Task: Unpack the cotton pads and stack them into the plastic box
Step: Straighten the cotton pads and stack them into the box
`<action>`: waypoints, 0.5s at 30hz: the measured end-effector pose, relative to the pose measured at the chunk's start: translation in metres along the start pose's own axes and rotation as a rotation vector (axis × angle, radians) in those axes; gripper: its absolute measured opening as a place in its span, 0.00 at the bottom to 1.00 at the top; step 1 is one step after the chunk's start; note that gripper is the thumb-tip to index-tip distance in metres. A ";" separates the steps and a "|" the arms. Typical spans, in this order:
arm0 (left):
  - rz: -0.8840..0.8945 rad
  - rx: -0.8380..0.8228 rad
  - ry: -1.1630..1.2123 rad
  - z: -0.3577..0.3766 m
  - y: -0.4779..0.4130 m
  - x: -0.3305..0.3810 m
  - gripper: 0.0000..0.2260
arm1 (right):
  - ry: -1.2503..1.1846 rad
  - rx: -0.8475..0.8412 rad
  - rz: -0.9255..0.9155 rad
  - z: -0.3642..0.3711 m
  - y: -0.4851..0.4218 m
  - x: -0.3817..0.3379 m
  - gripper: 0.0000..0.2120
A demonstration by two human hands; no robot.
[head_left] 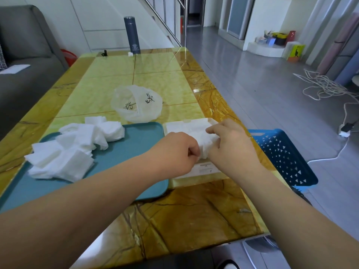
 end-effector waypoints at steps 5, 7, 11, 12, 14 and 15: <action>-0.020 -0.006 0.069 0.003 -0.005 -0.008 0.04 | 0.152 -0.081 0.072 0.011 -0.003 0.003 0.08; -0.014 -0.007 0.070 0.004 -0.006 -0.008 0.04 | 0.244 -0.213 0.081 0.026 0.000 0.001 0.07; -0.010 -0.022 0.091 0.004 -0.009 -0.009 0.05 | 0.341 -0.259 0.048 0.042 -0.001 0.000 0.29; -0.007 -0.023 0.093 0.003 -0.009 -0.009 0.06 | 0.346 -0.279 0.074 0.043 -0.001 0.001 0.30; -0.002 -0.017 0.097 0.002 -0.008 -0.009 0.05 | 0.379 -0.309 0.090 0.046 -0.002 0.001 0.33; 0.000 -0.009 0.104 0.002 -0.008 -0.009 0.05 | 0.382 -0.300 0.072 0.048 -0.003 0.002 0.37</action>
Point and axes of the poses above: each hand's wrist, its own y-axis away from the middle knuckle, its own z-axis out of the palm, x = y × z, the point moved 6 cm from there along -y, towards the middle knuckle, and after that the axes turned 14 degrees about z, right-handed, at the moved point
